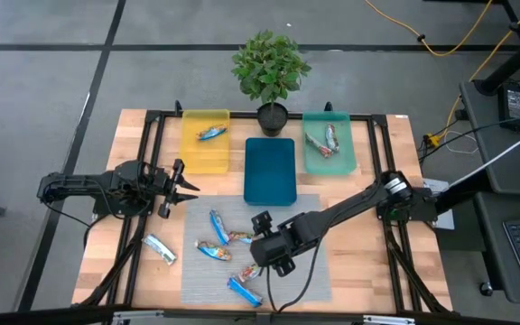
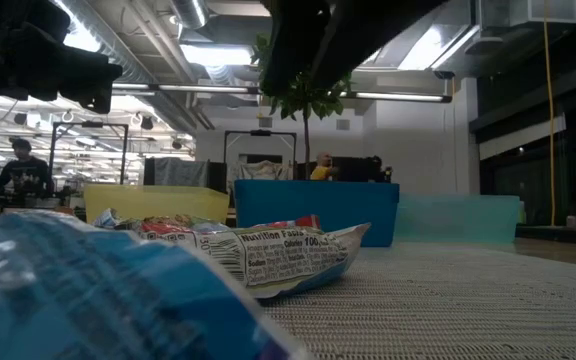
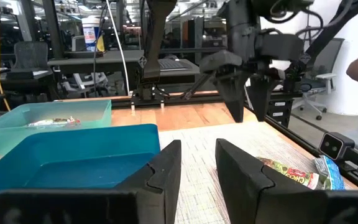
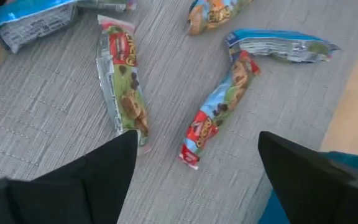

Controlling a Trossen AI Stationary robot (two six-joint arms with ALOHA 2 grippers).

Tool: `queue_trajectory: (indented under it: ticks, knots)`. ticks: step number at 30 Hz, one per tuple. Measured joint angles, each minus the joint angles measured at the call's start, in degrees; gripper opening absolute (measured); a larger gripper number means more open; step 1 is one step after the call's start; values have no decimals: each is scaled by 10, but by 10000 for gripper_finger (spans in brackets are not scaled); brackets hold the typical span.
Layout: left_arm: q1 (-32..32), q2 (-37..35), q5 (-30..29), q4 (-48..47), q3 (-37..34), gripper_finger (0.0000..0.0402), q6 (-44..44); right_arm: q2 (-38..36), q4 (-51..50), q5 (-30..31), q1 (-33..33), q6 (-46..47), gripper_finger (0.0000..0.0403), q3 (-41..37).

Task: Pick and place Granola Bars by type
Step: Put the red granola bar into the green bin

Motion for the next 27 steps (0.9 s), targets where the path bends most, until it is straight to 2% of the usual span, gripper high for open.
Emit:
queue_trajectory:
  ticks: [3, 8, 14, 21, 27]
  knots:
    - [0, 0, 0, 0, 0, 93, 0, 5, 1, -13, -4, 0, 336, 0]
    - [0, 0, 0, 0, 0, 97, 0, 7, 8, -78, -22, 1, 336, 0]
    - [0, 0, 0, 0, 0, 94, 0, 7, 37, -82, -53, -1, 336, -6]
    - [0, 0, 0, 0, 0, 96, 0, 10, 121, -94, -82, 3, 336, -75]
    - [0, 0, 0, 0, 0, 96, 0, 10, 154, -103, -85, 30, 336, -132]
